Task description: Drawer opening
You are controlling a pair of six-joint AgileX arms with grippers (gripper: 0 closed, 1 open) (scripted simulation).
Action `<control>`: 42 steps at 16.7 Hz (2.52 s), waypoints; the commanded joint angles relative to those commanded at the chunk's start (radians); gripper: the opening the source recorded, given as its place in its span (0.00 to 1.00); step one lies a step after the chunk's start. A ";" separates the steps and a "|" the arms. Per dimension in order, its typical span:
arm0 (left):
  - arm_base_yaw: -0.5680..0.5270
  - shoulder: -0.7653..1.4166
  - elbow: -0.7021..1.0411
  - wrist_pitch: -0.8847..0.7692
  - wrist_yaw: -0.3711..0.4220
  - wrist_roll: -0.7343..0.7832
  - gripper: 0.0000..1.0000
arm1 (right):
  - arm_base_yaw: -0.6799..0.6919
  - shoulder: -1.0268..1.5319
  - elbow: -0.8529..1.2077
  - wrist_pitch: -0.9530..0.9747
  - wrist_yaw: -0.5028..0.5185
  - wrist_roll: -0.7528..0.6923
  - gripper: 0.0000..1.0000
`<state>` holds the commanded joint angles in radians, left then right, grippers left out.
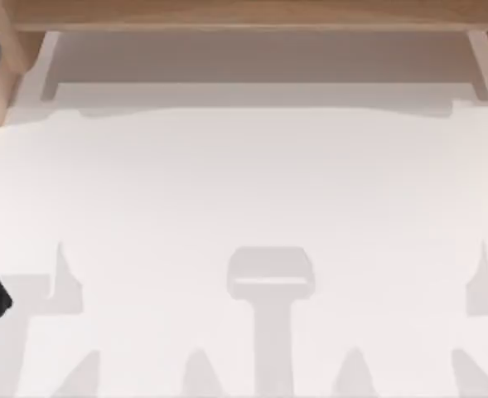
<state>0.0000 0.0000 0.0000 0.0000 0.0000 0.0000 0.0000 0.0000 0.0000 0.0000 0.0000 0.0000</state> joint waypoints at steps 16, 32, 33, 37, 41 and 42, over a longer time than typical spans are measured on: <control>0.000 0.000 0.000 0.000 0.000 0.000 1.00 | -0.161 0.748 0.304 0.465 -0.176 0.008 1.00; 0.000 0.000 0.000 0.000 0.000 0.000 1.00 | -0.278 1.235 0.484 0.752 -0.270 0.015 1.00; 0.000 0.000 0.000 0.000 0.000 0.000 1.00 | -0.278 1.242 0.489 0.755 -0.273 0.005 1.00; 0.000 0.000 0.000 0.000 0.000 0.000 1.00 | -0.284 1.334 0.546 0.799 -0.296 -0.133 1.00; 0.000 0.000 0.000 0.000 0.000 0.000 1.00 | -0.310 1.506 0.648 0.875 -0.325 -0.388 1.00; 0.000 0.000 0.000 0.000 0.000 0.000 1.00 | -0.319 1.557 0.678 0.897 -0.332 -0.464 1.00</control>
<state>0.0000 0.0000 0.0000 0.0000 0.0000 0.0000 -0.3186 1.5574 0.6782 0.8974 -0.3321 -0.4640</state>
